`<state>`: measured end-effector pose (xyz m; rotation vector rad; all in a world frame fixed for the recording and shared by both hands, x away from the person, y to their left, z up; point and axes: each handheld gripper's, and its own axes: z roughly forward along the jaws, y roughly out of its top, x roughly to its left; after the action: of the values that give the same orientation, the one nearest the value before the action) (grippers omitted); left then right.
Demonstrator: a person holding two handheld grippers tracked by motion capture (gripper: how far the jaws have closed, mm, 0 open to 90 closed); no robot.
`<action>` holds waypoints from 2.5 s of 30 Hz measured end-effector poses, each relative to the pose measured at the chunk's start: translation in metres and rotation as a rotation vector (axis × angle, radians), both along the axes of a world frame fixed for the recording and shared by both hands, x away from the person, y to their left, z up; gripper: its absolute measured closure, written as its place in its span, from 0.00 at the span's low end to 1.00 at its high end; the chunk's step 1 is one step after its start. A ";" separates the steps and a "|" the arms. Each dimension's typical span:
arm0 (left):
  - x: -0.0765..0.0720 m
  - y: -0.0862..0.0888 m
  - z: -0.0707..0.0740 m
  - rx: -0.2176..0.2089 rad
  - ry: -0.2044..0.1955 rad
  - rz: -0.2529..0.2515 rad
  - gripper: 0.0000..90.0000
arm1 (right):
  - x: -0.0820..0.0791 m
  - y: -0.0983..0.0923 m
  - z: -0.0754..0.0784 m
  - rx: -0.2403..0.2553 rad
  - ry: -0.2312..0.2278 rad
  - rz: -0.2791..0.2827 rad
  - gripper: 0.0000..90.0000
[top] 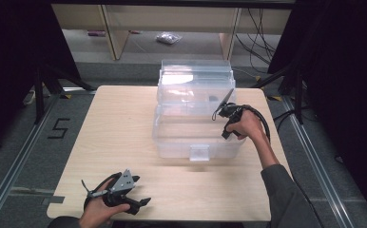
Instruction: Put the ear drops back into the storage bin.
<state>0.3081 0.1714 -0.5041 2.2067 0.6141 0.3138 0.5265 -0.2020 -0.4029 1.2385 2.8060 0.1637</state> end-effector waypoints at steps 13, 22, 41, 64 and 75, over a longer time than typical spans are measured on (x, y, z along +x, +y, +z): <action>-0.001 -0.001 0.000 -0.002 0.004 0.009 0.17 | 0.006 0.002 -0.018 -0.027 0.030 0.001 0.67; -0.001 -0.001 0.000 -0.003 0.003 0.009 0.17 | 0.008 0.005 -0.025 -0.050 0.054 0.004 0.67; 0.000 -0.001 0.000 0.000 -0.004 -0.004 0.17 | 0.008 0.001 -0.026 -0.044 0.060 0.039 0.66; 0.000 -0.001 0.000 0.000 -0.002 -0.003 0.17 | -0.002 0.002 0.003 0.005 -0.018 -0.007 0.43; 0.000 -0.001 0.000 0.005 -0.005 -0.001 0.17 | -0.016 0.002 0.022 0.081 -0.105 0.049 0.37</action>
<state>0.3081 0.1707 -0.5044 2.2108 0.6103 0.3203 0.5104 -0.1999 -0.3807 1.1412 2.7659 0.3377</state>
